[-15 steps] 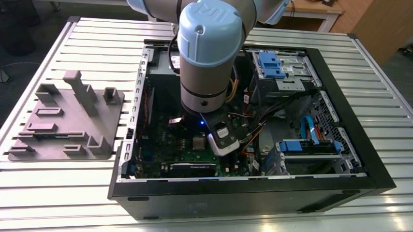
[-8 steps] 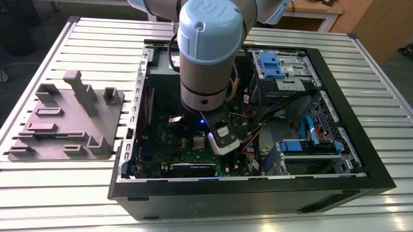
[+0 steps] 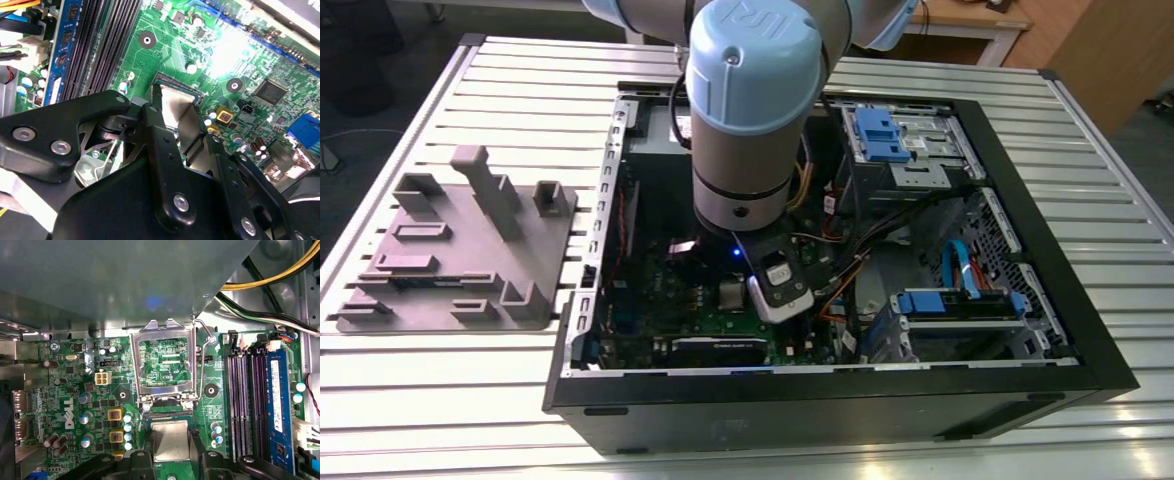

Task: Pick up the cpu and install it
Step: 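Place the cpu into insertion slot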

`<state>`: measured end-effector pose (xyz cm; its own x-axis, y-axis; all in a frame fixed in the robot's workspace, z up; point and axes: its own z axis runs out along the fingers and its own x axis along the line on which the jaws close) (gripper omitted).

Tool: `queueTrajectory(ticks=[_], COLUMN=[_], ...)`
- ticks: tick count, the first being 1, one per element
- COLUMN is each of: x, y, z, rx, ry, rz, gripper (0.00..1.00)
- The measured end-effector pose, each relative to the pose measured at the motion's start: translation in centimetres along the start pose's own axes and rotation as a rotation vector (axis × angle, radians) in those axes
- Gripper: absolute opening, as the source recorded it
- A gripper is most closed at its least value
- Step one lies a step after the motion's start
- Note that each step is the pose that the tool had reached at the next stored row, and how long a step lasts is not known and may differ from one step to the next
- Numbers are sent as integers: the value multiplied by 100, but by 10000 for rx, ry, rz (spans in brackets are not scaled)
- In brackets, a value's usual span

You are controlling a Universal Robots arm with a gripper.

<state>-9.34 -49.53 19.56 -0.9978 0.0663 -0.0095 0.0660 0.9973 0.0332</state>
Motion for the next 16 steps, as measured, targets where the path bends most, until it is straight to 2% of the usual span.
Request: queueTrajectory(ticks=[9,10,11,14,16], x=[1,1,0,0,0], y=[0,0,0,0,0], z=[-2,-2,-2,-2,-1], rx=[-2,-1,-1,-2,-1], ry=[4,2,1,1,6], rz=[-37,-37,-37,-41,-182], gripper=[39,40,46,46,46])
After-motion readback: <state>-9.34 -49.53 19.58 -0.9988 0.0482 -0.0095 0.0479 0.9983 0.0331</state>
